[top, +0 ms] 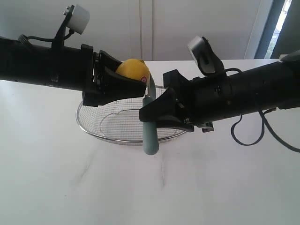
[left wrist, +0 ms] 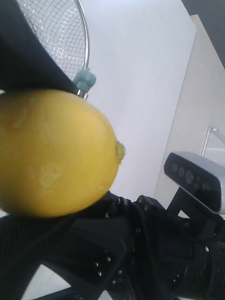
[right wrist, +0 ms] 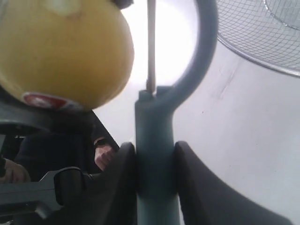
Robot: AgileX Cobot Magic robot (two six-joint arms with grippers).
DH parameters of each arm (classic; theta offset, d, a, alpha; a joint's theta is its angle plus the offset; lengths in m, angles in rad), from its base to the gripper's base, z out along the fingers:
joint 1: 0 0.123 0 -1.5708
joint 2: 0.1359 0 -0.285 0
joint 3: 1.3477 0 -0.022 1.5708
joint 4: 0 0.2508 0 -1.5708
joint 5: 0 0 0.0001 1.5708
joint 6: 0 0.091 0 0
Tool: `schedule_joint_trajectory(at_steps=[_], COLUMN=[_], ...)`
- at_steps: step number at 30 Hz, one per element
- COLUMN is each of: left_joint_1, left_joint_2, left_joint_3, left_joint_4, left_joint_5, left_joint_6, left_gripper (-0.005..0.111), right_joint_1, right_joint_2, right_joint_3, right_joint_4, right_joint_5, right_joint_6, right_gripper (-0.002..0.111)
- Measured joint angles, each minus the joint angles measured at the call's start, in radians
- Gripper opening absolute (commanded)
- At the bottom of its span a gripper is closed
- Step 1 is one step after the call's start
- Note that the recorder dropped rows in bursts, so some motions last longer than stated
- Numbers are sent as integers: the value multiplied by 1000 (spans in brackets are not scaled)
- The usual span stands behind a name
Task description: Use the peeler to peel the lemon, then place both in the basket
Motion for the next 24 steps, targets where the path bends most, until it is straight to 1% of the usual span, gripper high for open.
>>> schedule_joint_trajectory(at_steps=[7, 20, 24], left_joint_1=[0, 0, 0], left_joint_2=[0, 0, 0], left_joint_3=[0, 0, 0], left_joint_4=[0, -2, -2], left_joint_5=[0, 2, 2], left_joint_6=[0, 0, 0], left_gripper=[0, 0, 0], right_joint_1=[0, -2, -2], right_joint_2=[-43, -130, -144], right_joint_3=[0, 0, 0], right_joint_4=[2, -2, -40], right_joint_5=[-28, -14, -14], right_joint_6=[4, 7, 31], right_gripper=[0, 0, 0])
